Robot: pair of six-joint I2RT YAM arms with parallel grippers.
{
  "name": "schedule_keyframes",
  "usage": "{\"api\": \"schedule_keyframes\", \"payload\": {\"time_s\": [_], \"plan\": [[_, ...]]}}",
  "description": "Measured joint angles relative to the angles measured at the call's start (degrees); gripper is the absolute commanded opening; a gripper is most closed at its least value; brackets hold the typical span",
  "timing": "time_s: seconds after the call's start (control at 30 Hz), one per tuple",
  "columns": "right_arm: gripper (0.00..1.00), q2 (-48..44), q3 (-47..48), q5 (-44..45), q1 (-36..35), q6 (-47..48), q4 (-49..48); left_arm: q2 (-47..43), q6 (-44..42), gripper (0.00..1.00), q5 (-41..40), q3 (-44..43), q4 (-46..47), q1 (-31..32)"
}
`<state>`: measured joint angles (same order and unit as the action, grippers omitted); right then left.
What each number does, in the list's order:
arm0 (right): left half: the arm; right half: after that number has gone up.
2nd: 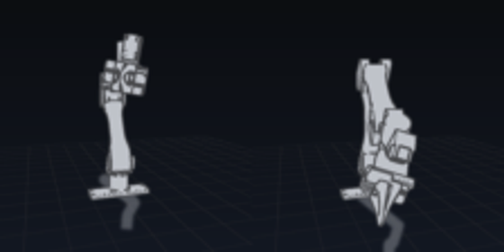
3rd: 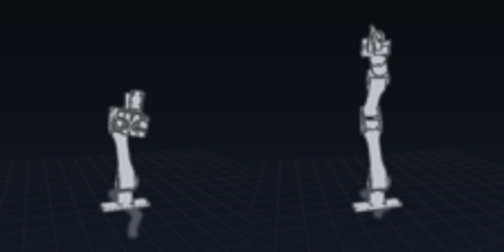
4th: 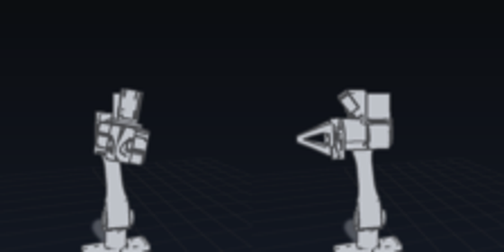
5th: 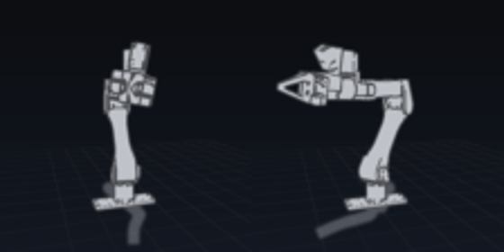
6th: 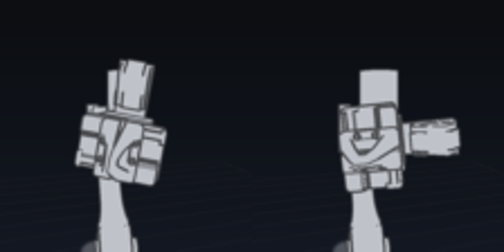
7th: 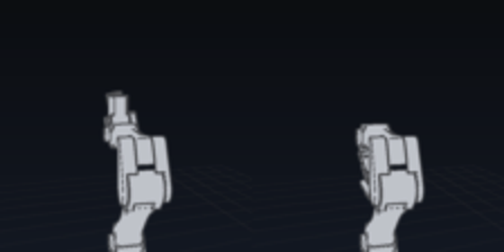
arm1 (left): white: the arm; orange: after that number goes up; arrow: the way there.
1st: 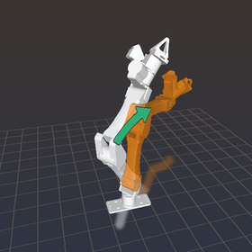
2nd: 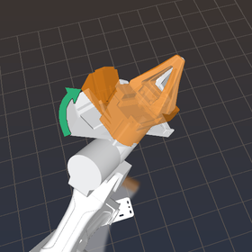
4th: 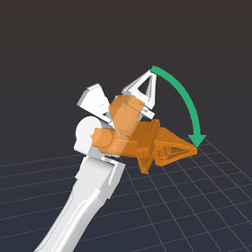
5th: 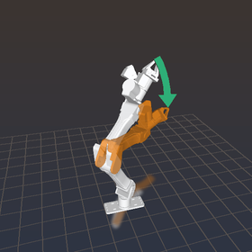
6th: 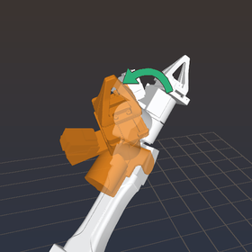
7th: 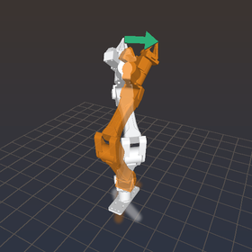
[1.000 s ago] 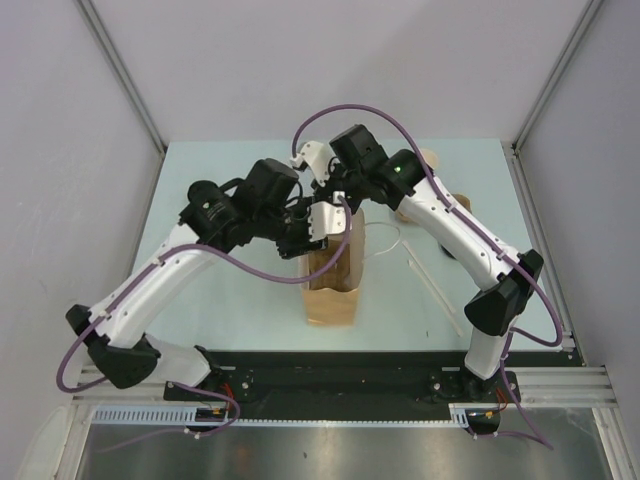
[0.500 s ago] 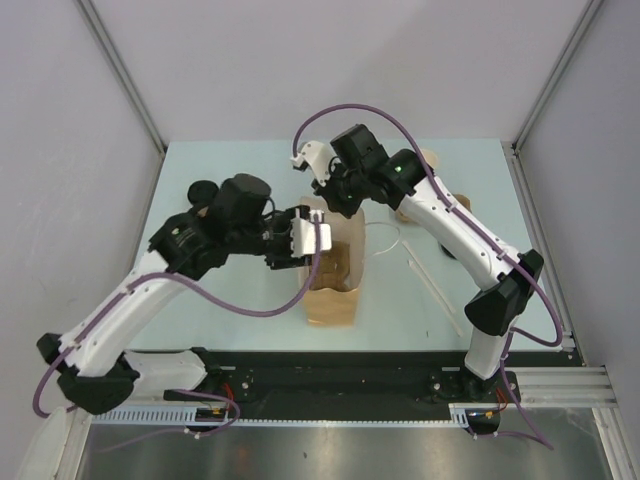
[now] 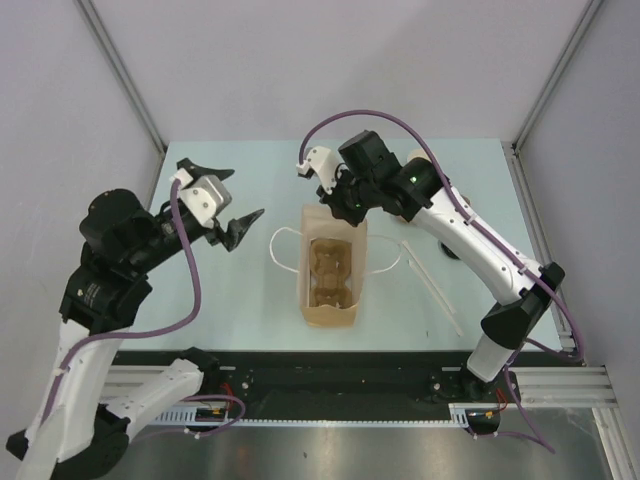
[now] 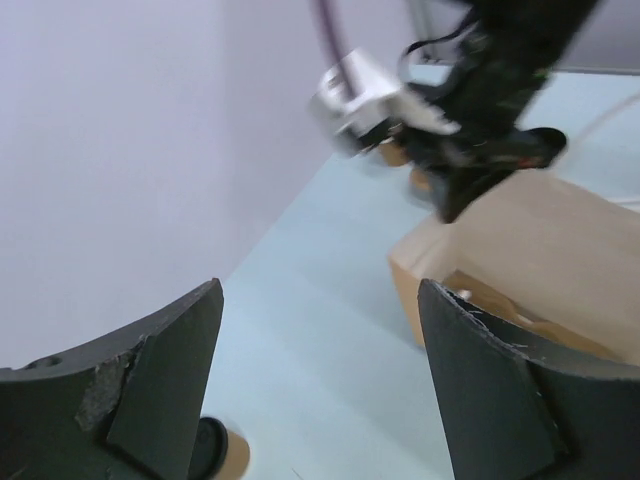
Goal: Pack the takeout coffee
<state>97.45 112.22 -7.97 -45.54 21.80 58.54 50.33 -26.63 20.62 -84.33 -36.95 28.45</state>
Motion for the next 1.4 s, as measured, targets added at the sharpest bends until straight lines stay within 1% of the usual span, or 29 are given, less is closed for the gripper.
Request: {"api": "schedule_keyframes", "payload": {"time_s": [0.17,0.33,0.4,0.53,0.6,0.63,0.7,0.8,0.9,1.03,1.2,1.3,1.4], "plan": [[0.00,-3.1,-2.6,1.9,-4.0,-0.3,-0.4,-2.3,6.5,0.86,2.9,10.2,3.7,-13.8],[0.00,-6.6,-7.7,7.0,-8.4,-0.4,-2.8,-1.5,13.3,0.88,11.1,18.5,6.0,-28.7],[0.00,-8.2,-10.6,9.8,-10.1,-0.3,-3.6,-0.4,15.4,0.88,13.0,20.8,6.5,-32.3],[0.00,-9.9,-13.6,13.7,-12.3,0.0,-5.7,3.0,16.8,0.90,14.1,21.4,6.3,-33.9],[0.00,-10.4,-14.3,15.0,-12.6,0.3,-6.5,5.9,16.9,0.95,13.8,20.2,5.1,-34.0],[0.00,-10.6,-14.6,15.4,-12.6,0.3,-6.9,8.0,16.9,0.95,13.5,18.6,4.0,-34.2],[0.00,-11.1,-15.1,15.9,-12.5,0.3,-7.1,13.2,16.7,1.00,12.4,14.2,2.4,-34.8],[0.00,-11.5,-15.8,16.1,-11.8,0.3,-7.3,20.6,16.5,1.00,10.1,7.4,0.6,-35.8],[0.00,-11.5,-15.9,15.1,-9.7,0.0,-7.6,28.3,15.6,1.00,7.0,-0.2,-2.4,-36.1],[0.00,-11.0,-15.6,13.6,-4.9,-0.5,-7.5,38.7,15.7,1.00,0.9,-9.0,-6.4,-36.3],[0.00,-7.9,-14.2,11.3,-0.9,-1.4,-7.4,47.4,17.4,1.00,-4.1,-12.5,-9.4,-37.2],[0.00,-6.6,-14.1,9.6,0.3,-2.2,-7.4,52.5,17.8,1.00,-4.3,-16.1,-11.5,-37.8],[0.00,-5.8,-13.3,8.3,1.1,-2.5,-7.4,55.6,18.7,1.00,-3.7,-18.2,-12.2,-38.3]]}}
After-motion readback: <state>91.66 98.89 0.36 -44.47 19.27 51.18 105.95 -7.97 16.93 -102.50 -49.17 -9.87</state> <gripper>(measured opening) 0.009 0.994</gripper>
